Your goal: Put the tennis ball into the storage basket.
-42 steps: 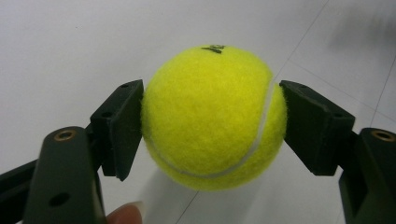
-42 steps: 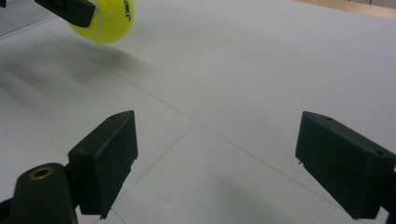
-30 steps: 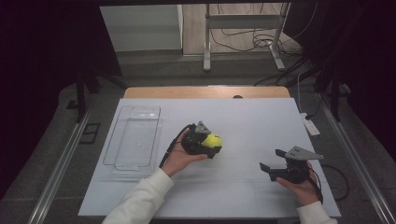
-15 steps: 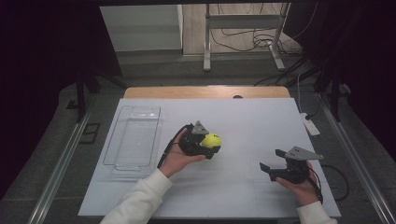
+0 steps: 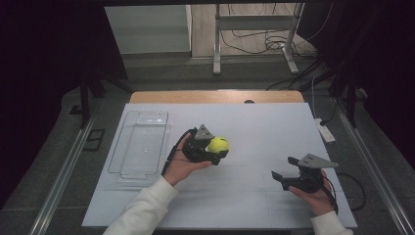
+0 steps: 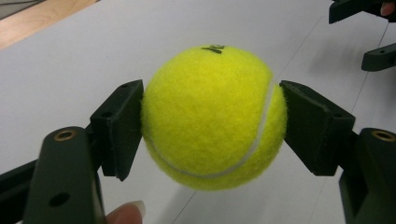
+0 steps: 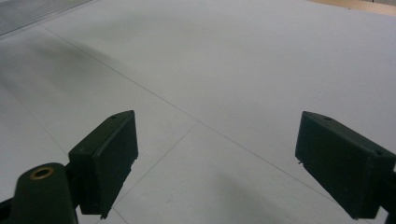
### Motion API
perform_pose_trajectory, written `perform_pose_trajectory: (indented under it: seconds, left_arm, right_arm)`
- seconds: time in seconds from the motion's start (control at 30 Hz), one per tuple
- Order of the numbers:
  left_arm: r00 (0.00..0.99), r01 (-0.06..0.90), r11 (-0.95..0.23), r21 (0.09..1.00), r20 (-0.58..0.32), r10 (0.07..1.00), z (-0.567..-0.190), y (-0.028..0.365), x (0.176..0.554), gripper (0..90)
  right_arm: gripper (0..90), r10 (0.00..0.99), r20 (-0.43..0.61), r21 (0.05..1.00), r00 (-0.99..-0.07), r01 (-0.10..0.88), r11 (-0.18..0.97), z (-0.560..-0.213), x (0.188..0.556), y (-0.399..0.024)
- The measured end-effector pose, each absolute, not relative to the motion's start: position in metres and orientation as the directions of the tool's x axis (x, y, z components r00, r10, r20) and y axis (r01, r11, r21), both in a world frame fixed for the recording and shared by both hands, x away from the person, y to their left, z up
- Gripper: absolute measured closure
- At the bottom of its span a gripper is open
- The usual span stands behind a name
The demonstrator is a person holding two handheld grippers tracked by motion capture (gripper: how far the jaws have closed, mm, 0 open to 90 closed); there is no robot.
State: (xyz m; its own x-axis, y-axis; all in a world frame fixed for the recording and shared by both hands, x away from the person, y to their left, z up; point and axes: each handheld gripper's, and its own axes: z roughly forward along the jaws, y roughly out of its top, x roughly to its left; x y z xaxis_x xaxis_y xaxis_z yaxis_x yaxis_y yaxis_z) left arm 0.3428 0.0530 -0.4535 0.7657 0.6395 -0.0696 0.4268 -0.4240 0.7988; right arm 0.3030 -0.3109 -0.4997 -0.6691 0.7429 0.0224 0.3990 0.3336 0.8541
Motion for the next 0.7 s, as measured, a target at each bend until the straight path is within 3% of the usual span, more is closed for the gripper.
perform_pose_trajectory:
  seconds: [0.7]
  left_arm:
    - [0.745, 0.420, -0.381, 0.823, -0.073, 0.663, -0.440, 0.068, 0.342, 26.9]
  right_arm:
    - [13.9, 0.743, 0.019, 0.853, -0.669, 0.398, 0.337, -0.500, 0.303, -0.311]
